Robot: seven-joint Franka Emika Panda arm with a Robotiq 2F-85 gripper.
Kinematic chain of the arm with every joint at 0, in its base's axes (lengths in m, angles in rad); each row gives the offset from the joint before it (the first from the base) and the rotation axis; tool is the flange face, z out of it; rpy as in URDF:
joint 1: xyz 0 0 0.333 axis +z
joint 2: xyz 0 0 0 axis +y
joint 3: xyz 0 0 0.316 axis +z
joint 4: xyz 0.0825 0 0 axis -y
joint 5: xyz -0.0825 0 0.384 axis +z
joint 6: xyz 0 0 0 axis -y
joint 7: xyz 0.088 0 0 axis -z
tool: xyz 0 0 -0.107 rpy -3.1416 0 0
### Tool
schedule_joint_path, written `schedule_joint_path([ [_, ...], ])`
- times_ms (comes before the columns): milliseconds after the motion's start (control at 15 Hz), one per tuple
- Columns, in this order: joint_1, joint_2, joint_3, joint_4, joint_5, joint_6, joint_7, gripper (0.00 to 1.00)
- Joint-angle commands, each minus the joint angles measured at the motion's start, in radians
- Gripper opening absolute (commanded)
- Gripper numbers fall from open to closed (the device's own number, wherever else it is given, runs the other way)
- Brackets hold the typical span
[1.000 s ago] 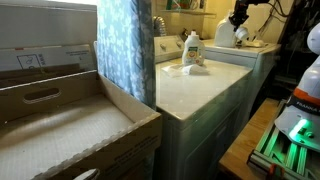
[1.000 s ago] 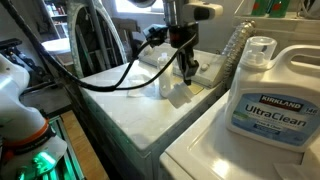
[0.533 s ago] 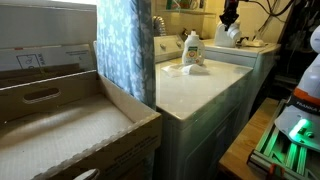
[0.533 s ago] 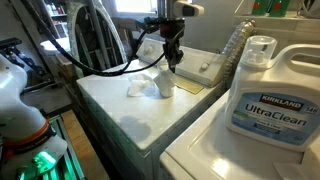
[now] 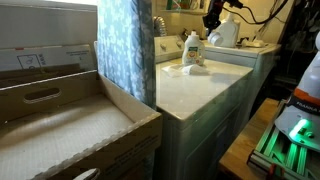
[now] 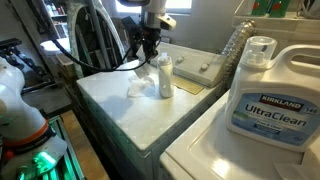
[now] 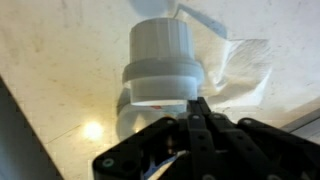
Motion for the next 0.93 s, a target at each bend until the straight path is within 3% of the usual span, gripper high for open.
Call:
schedule_joint_path([
  [0,0.034,-0.097,0.014,-0.153,0.113,0.058,-0.021,0.00],
  [133,0.046,-0.126,0.021,-0.214,0.147,0.134,-0.028,0.00],
  [400,0.073,-0.138,0.048,-0.321,0.126,0.405,-0.022,0.00],
  [733,0.122,-0.108,0.044,-0.376,0.197,0.539,-0.062,0.01],
  [867,0.136,-0.097,0.045,-0.385,0.220,0.567,-0.083,0.15],
])
